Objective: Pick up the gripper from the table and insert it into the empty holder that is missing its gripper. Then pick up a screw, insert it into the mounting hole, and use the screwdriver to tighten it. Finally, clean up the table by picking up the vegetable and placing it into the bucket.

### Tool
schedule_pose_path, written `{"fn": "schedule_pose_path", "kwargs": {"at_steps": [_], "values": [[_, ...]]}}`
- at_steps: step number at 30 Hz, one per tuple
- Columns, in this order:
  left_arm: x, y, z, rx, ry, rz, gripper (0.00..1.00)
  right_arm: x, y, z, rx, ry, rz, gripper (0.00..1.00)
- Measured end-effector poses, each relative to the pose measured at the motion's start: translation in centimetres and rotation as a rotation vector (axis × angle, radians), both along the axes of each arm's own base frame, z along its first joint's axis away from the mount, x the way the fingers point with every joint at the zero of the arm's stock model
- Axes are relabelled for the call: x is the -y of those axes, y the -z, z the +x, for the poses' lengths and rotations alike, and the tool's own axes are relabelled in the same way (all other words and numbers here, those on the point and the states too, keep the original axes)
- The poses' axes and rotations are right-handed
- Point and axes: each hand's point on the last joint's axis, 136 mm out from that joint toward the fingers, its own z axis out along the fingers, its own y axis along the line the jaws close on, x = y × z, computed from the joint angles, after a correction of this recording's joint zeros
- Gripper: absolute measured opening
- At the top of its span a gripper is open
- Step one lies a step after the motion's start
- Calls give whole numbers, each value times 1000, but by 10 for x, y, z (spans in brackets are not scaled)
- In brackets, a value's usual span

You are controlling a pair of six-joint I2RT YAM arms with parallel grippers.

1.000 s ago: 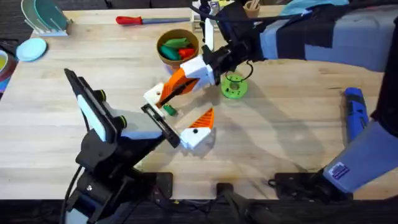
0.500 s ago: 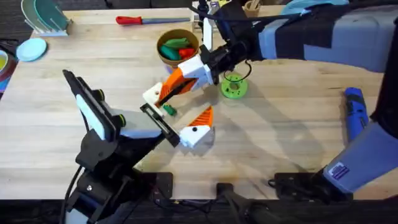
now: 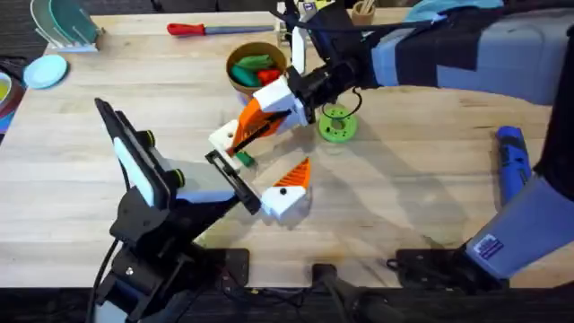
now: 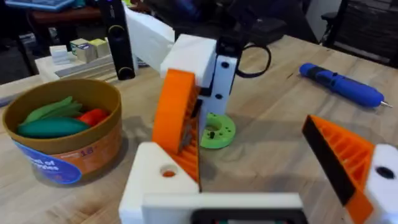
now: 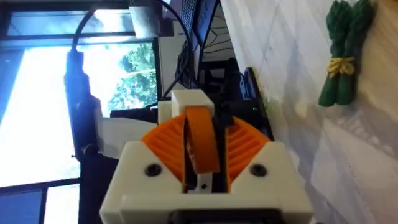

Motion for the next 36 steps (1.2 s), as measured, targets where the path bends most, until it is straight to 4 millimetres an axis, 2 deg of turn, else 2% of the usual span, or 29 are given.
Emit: {"fn": "schedule_pose_path", "kwargs": {"at_steps": [21,29,30,31,32,36], "values": [[7,-1,-8,14,61,7,993,7,2,12,7,37,-10,556],[7,-1,-8,13,61,7,992,12,1,21,27,59,0,745],[7,-1,-8,13,61,7,993,15,1,25,26,71,0,790],[7,-1,-8,13,61,7,992,18,1,29,24,83,-1,908],[7,-1,-8,13,61,7,992,22,1,34,26,98,0,971],[7,-1,-8,13,61,7,992,38,3,53,39,158,-10,992]]}}
